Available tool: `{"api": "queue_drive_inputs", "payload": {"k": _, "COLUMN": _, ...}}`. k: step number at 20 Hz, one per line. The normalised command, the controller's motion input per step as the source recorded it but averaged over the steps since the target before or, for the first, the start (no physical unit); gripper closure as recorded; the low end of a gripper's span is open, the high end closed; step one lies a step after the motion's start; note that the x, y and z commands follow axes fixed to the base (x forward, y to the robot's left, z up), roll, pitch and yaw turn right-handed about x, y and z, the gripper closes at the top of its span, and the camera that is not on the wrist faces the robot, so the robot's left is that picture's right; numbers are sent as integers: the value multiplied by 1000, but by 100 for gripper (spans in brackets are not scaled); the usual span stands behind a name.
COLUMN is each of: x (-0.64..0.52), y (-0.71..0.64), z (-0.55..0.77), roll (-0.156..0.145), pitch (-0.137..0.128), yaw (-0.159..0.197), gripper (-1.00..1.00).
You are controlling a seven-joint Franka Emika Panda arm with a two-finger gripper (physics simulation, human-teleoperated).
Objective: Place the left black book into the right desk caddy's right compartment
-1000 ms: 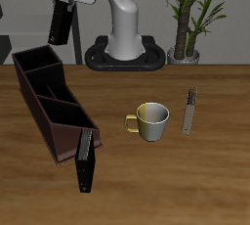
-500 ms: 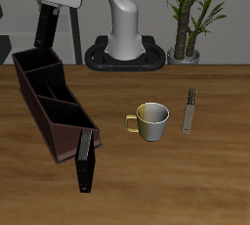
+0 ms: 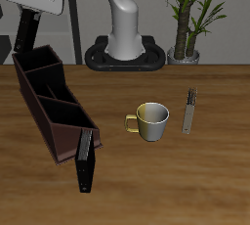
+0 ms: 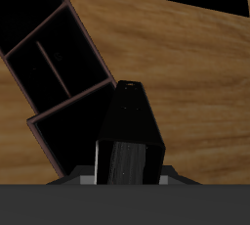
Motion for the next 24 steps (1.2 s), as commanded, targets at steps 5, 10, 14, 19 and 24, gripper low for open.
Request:
{"api": "queue_drive_inputs", "payload": {"k": 5, "x": 107, "y": -70, "z": -180, "roll": -39, "pitch": 6, "yaw": -7, "gripper": 100}}
{"api": "queue_drive_inputs", "payload": {"k": 10, "x": 53, "y": 123, "z": -177, "roll": -6, "pitch": 12, "yaw": -4, "gripper": 100}}
{"api": "queue_drive_inputs", "payload": {"k": 14, "x": 28, "y": 147, "z": -160, "roll": 15, "pitch": 15, "yaw": -19, "gripper": 100}}
{"api": "queue_drive_inputs", "payload": {"k": 19, "x": -53, "y": 62, "z": -159, "roll": -19, "pitch": 4, "yaw": -35, "gripper": 100}}
{"api": "queue_drive_inputs", "payload": {"k": 24, "x": -148, "y": 9, "z": -142, "roll": -26, "pitch": -17, "yaw": -12, "gripper": 100}}
